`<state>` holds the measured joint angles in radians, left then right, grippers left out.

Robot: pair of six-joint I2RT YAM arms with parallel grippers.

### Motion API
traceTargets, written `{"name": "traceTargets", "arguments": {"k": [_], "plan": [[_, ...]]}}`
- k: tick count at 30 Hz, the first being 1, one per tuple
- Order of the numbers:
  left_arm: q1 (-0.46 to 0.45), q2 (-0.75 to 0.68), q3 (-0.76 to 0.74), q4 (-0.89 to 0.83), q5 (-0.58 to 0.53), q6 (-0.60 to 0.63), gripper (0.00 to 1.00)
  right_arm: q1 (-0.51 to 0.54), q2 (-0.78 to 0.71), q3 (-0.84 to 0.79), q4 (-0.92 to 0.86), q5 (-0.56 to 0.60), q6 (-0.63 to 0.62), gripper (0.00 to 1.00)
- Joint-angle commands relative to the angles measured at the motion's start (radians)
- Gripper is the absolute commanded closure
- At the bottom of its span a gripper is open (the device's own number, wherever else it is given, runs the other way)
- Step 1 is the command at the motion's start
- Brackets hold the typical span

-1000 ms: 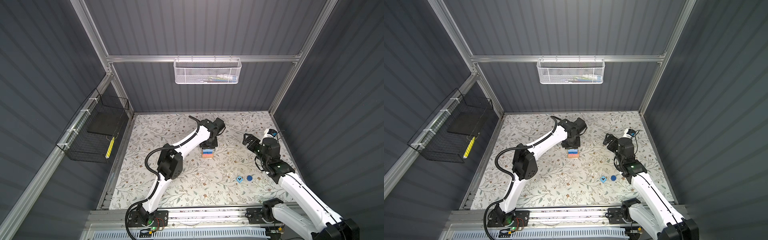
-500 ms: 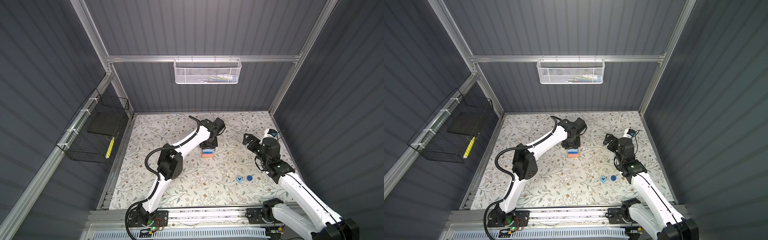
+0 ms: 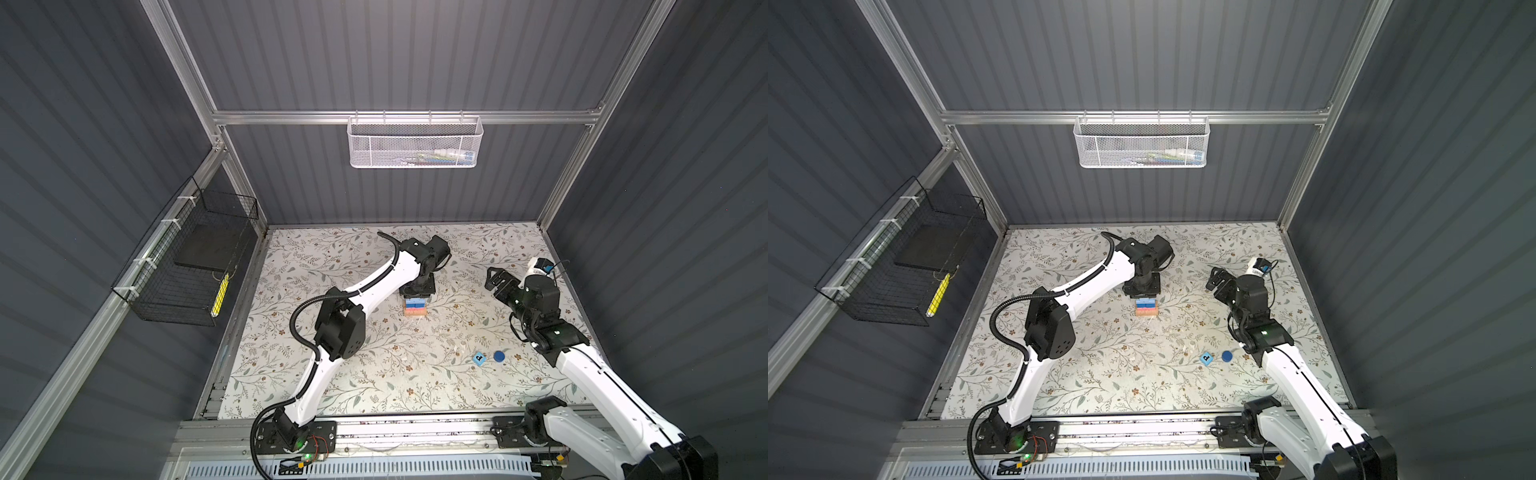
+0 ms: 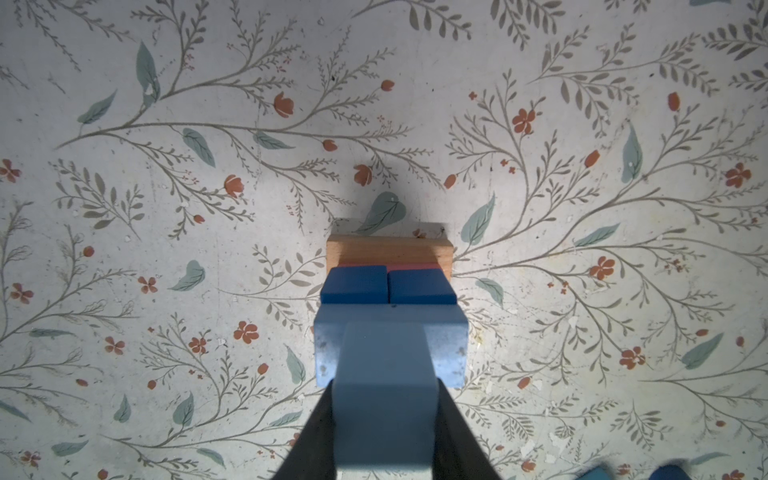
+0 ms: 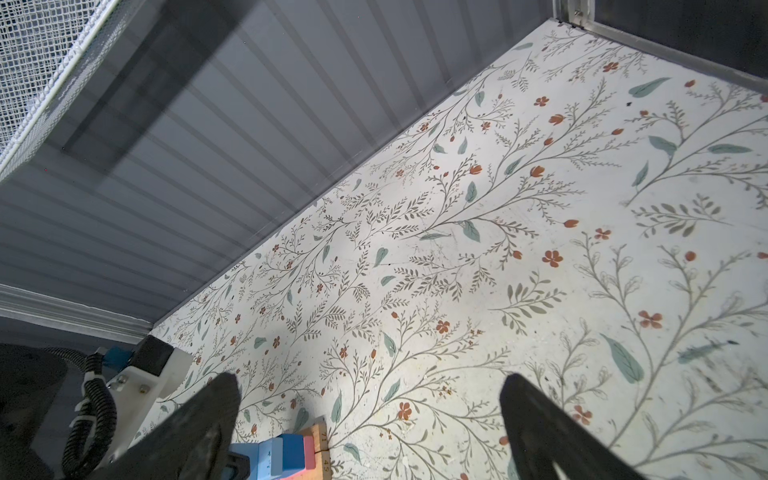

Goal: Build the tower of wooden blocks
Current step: 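Lower the light blue cube onto the light blue block with the left gripper, then open the left gripper and raise it off the stack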

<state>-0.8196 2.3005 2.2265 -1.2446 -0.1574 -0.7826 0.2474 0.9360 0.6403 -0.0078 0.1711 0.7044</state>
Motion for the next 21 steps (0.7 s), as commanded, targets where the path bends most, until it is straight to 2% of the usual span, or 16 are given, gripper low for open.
{"name": "traceTargets", "arguments": {"k": [1,15,21], "plan": [[-0.009,0.017,0.035,-0.019,0.004,-0.009,0.64,-0.005,0.003,-0.012,0.012,-0.005,0.005,0.01],[-0.009,0.015,0.032,-0.016,0.007,-0.012,0.65,-0.008,0.007,-0.013,0.013,-0.009,0.006,0.01],[-0.007,0.017,0.032,-0.020,0.007,-0.011,0.60,-0.010,0.007,-0.013,0.013,-0.012,0.007,0.01]]}}
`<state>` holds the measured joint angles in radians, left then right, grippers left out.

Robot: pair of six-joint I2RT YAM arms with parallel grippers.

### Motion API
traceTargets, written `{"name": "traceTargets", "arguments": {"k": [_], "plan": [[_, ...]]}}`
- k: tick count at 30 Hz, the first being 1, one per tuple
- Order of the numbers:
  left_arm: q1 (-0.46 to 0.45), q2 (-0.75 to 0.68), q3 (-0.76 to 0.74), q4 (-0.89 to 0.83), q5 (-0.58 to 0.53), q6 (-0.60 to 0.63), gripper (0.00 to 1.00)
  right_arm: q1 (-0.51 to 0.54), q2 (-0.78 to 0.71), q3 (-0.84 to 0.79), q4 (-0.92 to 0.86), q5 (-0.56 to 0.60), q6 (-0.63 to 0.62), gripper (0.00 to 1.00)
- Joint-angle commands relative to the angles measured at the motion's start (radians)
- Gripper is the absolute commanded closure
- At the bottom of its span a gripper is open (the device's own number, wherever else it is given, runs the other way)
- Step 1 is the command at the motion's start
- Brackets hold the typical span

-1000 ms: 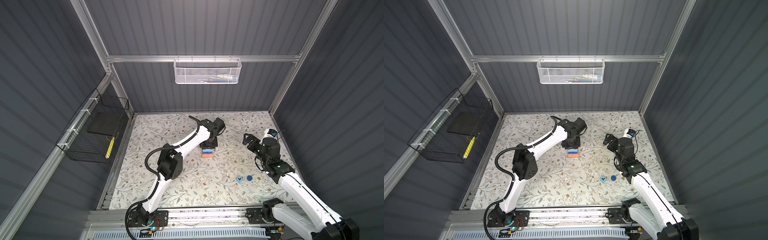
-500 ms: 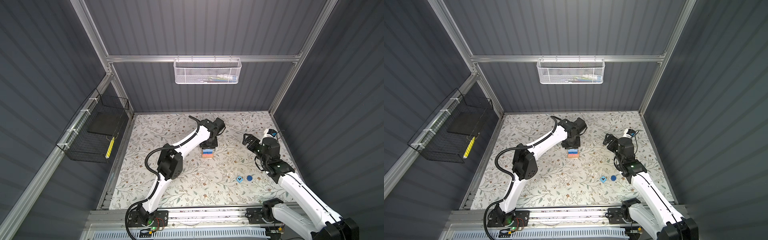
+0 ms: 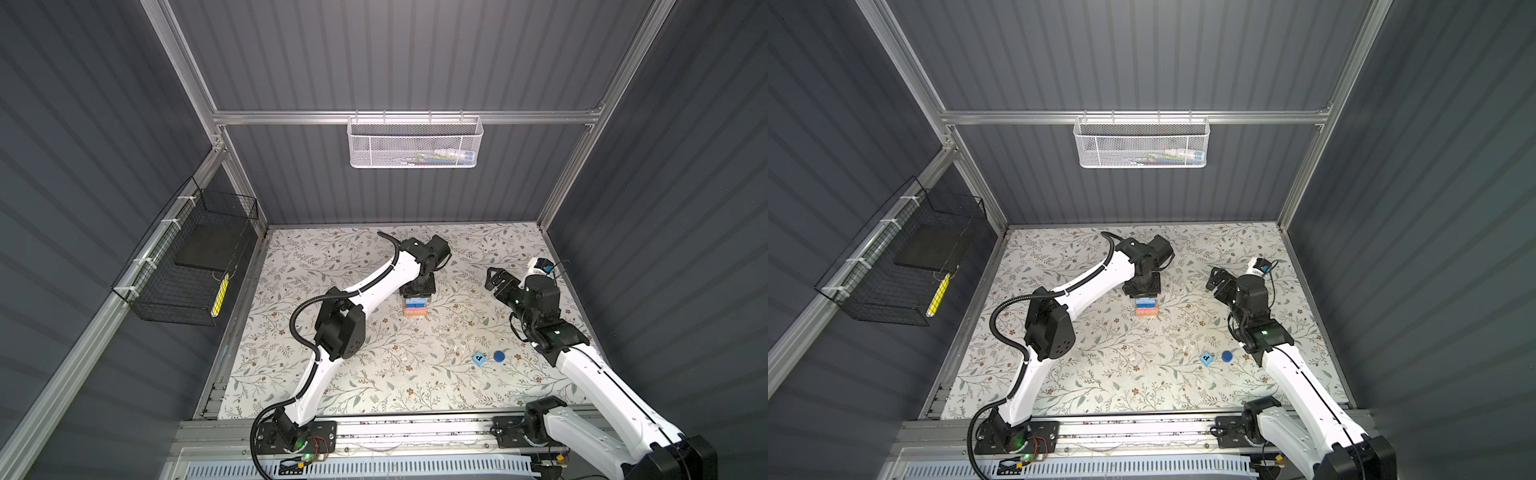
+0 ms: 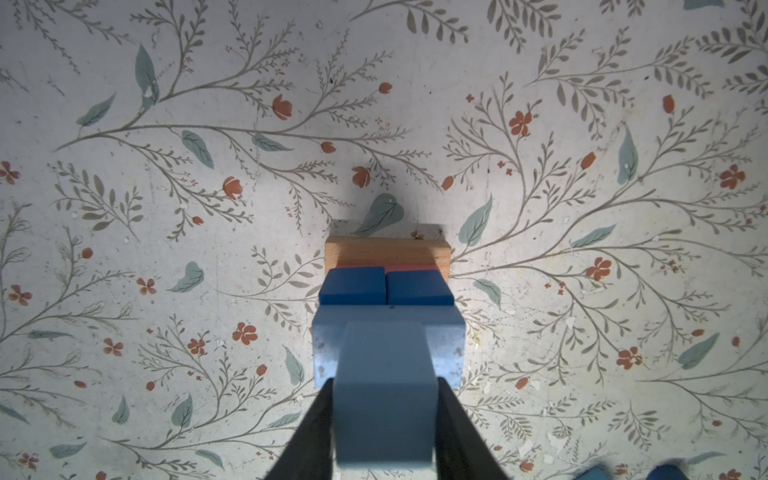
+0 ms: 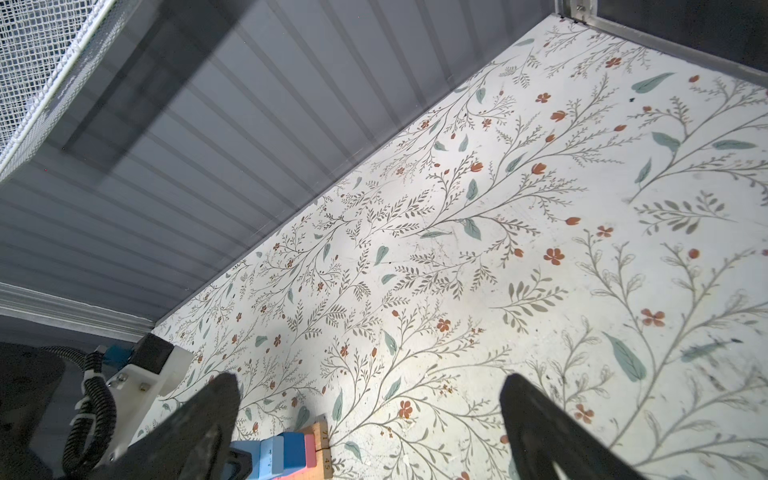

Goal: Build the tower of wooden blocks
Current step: 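Open the left gripper and raise it off the stack, then withdraw the left gripper while the right gripper moves toward the letter cube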

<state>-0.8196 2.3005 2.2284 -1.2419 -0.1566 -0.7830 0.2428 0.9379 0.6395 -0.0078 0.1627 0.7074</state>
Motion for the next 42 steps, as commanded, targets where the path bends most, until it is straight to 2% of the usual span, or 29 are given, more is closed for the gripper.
{"name": "traceTargets", "arguments": {"k": [1,4,7,10,13,15,17,27,31,34,38,42], "plan": [[-0.008,0.016,0.030,-0.023,0.006,-0.011,0.59,-0.005,0.006,-0.012,0.014,-0.003,0.004,0.01],[-0.008,0.014,0.027,-0.021,0.006,-0.011,0.52,-0.005,0.007,-0.012,0.015,-0.003,0.006,0.01],[-0.008,0.011,0.028,-0.020,0.006,-0.011,0.38,-0.005,0.009,-0.011,0.013,-0.005,0.006,0.01],[-0.007,0.003,0.025,-0.019,0.000,-0.009,0.29,-0.007,0.011,-0.011,0.013,-0.010,0.006,0.01],[-0.009,-0.009,0.019,-0.011,0.000,-0.004,0.12,-0.007,0.013,-0.010,0.014,-0.013,0.004,0.01],[-0.009,-0.021,0.012,0.000,-0.001,0.001,0.09,-0.008,0.015,-0.009,0.014,-0.016,0.004,0.01],[-0.009,-0.035,0.008,0.008,-0.003,0.005,0.02,-0.007,0.016,-0.008,0.012,-0.016,0.004,0.01],[-0.007,-0.130,0.018,0.033,-0.033,0.043,0.00,-0.008,0.025,-0.013,0.039,-0.022,0.030,0.01],[-0.007,-0.184,0.012,0.056,-0.056,0.071,0.00,-0.009,0.034,-0.018,0.029,0.036,0.144,0.01],[-0.007,-0.232,-0.016,0.081,-0.105,0.113,0.00,-0.010,0.048,-0.010,0.003,0.070,0.218,0.01],[-0.006,-0.294,-0.055,0.099,-0.202,0.166,0.00,-0.010,0.070,0.017,-0.046,0.076,0.268,0.01],[-0.001,-0.348,-0.092,0.131,-0.245,0.208,0.00,-0.010,0.089,0.033,-0.095,0.101,0.296,0.01]]}}
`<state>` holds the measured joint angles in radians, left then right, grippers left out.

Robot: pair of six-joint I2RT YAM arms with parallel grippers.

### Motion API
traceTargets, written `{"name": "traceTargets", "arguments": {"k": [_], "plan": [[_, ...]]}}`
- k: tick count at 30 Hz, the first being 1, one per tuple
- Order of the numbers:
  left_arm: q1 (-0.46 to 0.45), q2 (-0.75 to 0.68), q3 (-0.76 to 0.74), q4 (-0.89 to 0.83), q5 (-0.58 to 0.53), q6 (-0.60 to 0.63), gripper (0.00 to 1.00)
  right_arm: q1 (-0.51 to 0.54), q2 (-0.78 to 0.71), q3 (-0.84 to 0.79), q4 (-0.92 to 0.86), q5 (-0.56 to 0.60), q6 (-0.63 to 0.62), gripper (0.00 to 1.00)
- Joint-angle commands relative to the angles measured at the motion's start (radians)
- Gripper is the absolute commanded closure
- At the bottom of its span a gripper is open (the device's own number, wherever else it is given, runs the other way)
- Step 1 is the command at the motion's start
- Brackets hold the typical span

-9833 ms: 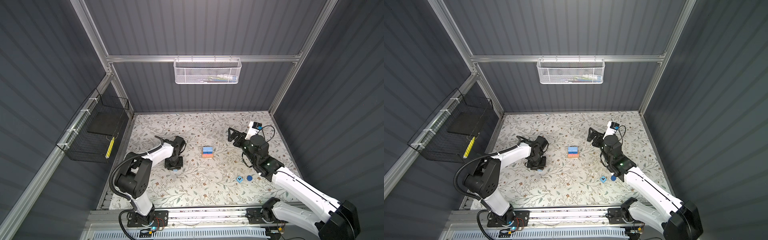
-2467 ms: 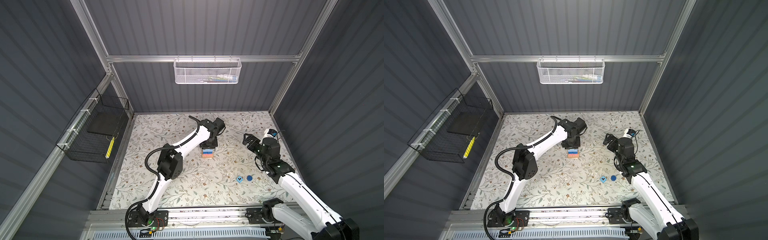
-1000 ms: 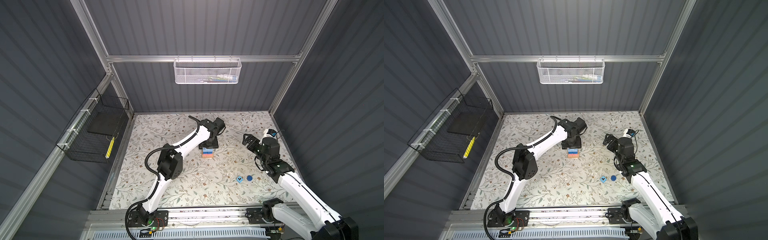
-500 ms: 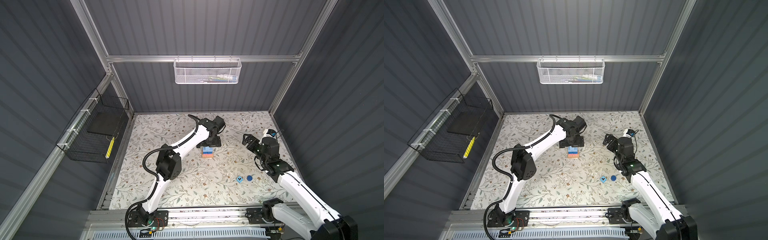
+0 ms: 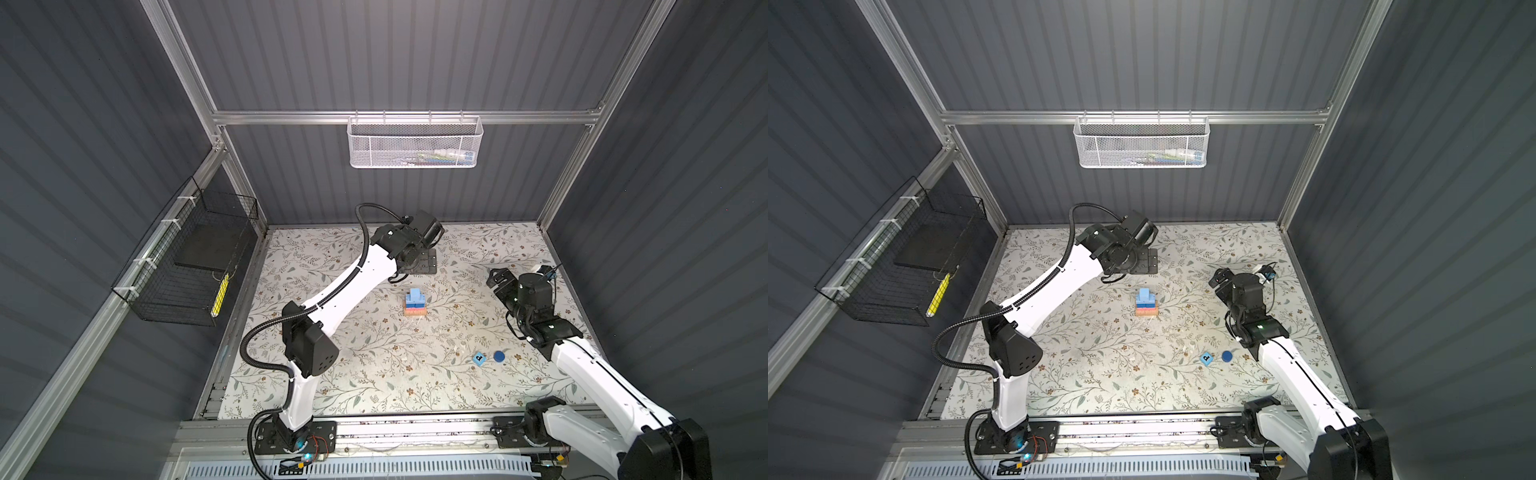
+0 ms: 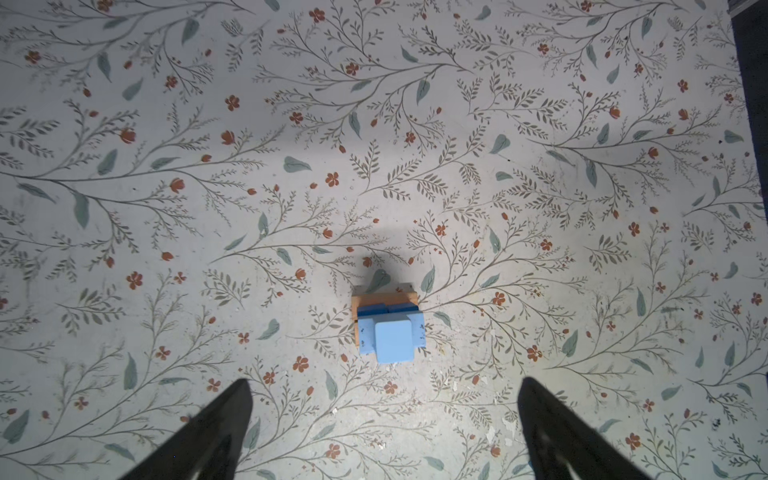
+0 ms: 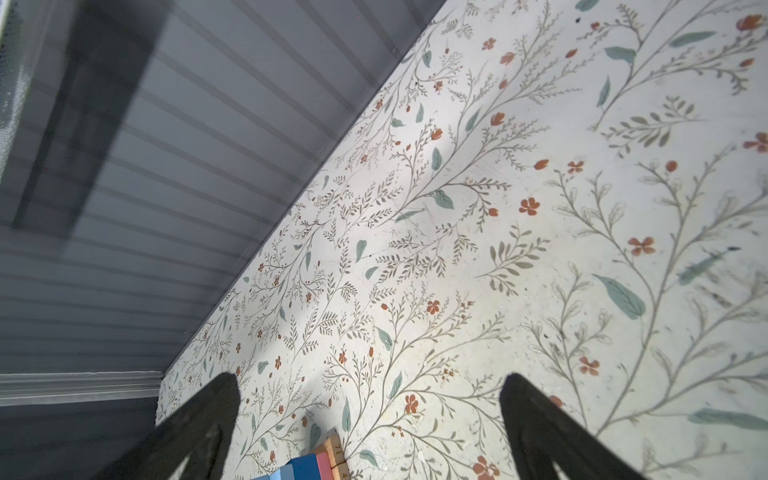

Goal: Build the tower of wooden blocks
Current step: 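Withdraw the left gripper while the right gripper moves toward the letter cube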

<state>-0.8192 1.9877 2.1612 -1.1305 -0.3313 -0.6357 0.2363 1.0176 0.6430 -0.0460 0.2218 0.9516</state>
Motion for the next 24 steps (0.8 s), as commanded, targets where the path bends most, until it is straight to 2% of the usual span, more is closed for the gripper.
{"name": "traceTargets", "arguments": {"k": [1,5,6,10,12,16,20,24], "plan": [[0.003,-0.049,-0.035,0.028,-0.078,0.068,0.00,-0.003,0.010,0.040,-0.090,0.050,0.077,0.01],[0.034,-0.107,-0.087,0.058,-0.092,0.089,0.00,-0.007,0.012,0.087,-0.232,0.085,0.198,0.01],[0.044,-0.121,-0.104,0.068,-0.091,0.092,0.00,-0.008,0.010,0.089,-0.231,0.079,0.196,0.01],[0.080,-0.199,-0.203,0.111,-0.083,0.106,0.00,-0.010,0.012,0.092,-0.188,-0.006,0.141,0.01],[0.097,-0.238,-0.261,0.163,-0.084,0.110,0.00,-0.013,0.013,0.073,-0.133,-0.073,0.065,0.01],[0.141,-0.322,-0.387,0.220,-0.076,0.111,0.00,-0.015,0.007,0.059,-0.094,-0.152,0.039,0.01],[0.170,-0.397,-0.486,0.271,-0.075,0.127,0.00,-0.014,0.012,0.121,-0.228,-0.220,-0.067,0.01],[0.173,-0.454,-0.556,0.309,-0.098,0.149,0.00,-0.014,0.029,0.187,-0.452,-0.305,-0.190,0.02]]}}
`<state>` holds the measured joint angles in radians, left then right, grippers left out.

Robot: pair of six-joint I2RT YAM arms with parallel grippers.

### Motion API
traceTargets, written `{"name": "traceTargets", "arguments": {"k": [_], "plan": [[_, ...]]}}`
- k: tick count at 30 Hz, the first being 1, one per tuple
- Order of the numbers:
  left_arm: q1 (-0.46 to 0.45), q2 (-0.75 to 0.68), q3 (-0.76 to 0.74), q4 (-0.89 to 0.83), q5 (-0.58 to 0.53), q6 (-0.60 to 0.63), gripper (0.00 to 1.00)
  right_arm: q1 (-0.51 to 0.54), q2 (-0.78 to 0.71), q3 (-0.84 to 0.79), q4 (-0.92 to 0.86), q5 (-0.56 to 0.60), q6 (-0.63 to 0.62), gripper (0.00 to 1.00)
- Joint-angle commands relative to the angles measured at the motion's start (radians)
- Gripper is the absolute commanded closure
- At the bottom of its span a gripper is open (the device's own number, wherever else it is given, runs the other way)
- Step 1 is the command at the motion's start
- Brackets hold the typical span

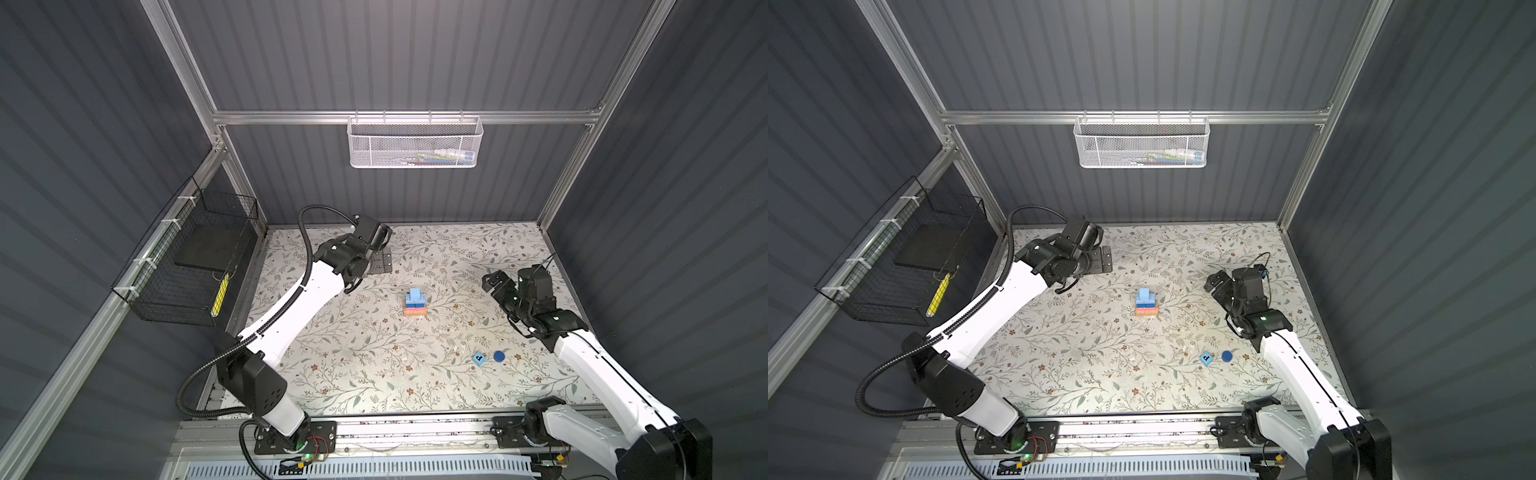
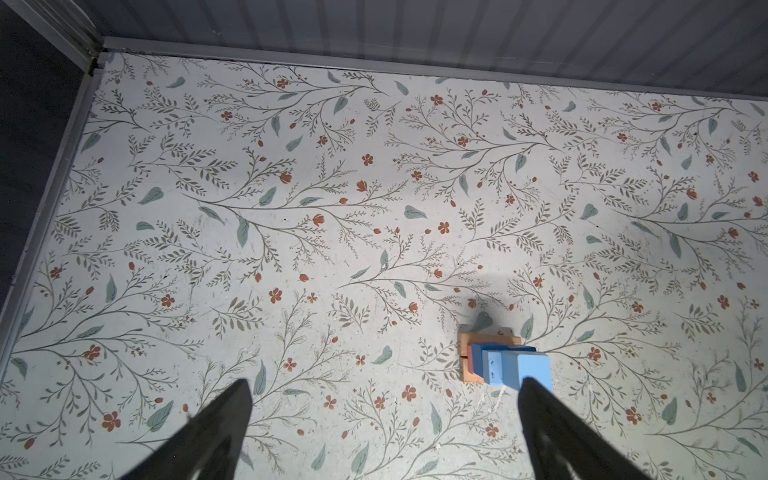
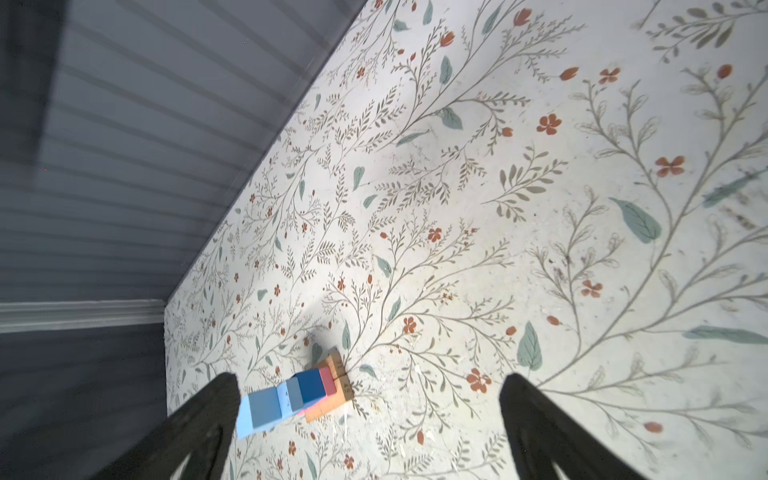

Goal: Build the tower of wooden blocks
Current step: 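Withdraw the left gripper while the right gripper moves toward the letter cube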

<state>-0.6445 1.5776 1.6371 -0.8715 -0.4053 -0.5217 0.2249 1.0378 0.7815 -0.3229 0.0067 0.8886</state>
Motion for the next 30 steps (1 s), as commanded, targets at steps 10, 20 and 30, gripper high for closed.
{"name": "traceTargets", "arguments": {"k": [10,20,30], "plan": [[0.000,-0.081,-0.161,0.104,-0.012,0.037,0.00,0.121,-0.039,0.023,-0.450,-0.162,-0.191,0.15],[0.000,-0.083,-0.199,0.119,0.009,0.035,0.00,0.305,-0.037,-0.127,-0.466,-0.130,-0.048,0.17],[0.000,-0.060,-0.203,0.124,0.033,0.029,0.00,0.326,-0.030,-0.228,-0.406,-0.116,0.022,0.15]]}}
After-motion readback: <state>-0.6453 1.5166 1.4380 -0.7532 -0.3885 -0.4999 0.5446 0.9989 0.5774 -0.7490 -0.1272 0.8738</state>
